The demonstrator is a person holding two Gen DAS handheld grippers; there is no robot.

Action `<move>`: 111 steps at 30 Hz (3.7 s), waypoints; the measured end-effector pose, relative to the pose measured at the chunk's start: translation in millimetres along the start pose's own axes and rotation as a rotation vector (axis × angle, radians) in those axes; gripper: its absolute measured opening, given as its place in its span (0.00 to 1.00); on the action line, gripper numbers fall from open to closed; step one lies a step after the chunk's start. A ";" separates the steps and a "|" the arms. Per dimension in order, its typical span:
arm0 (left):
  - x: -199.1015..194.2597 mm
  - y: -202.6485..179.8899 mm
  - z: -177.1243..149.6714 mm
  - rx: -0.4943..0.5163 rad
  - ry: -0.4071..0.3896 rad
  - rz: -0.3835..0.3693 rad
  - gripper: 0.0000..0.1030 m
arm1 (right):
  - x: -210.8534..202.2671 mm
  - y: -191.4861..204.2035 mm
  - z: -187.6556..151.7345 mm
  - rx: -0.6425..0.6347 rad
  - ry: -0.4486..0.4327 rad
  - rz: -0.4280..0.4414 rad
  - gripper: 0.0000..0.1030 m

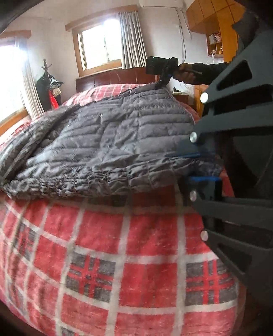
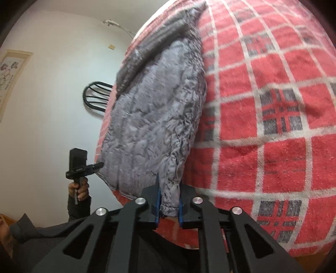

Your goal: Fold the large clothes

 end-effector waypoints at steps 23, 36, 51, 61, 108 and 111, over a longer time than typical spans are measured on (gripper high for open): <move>-77.5 -84.5 106.8 0.219 -0.232 0.029 0.08 | -53.2 86.6 110.7 -0.210 -0.242 -0.016 0.09; -80.9 -78.6 234.4 0.134 -0.268 0.043 0.08 | -32.2 83.5 241.5 -0.173 -0.310 -0.082 0.09; 1.5 -11.0 366.1 -0.056 -0.095 0.099 0.12 | 71.6 -6.8 357.8 0.022 -0.140 -0.211 0.12; -19.4 -24.8 363.5 -0.007 -0.132 -0.042 0.25 | 59.3 -19.2 362.6 0.118 -0.056 0.040 0.33; -50.8 -80.3 357.2 0.421 -0.457 0.359 0.04 | 29.9 62.7 362.8 -0.376 -0.327 -0.352 0.09; -48.5 -78.2 362.3 0.409 -0.441 0.354 0.04 | 39.1 60.0 367.6 -0.360 -0.294 -0.343 0.09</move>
Point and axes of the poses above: each gripper's, at about its wrist camera, not at the fingertips, and x roughly the way its jaws point, y to its left, z to its top, the point moved 6 cm from there along x, roughly the way its jaws point
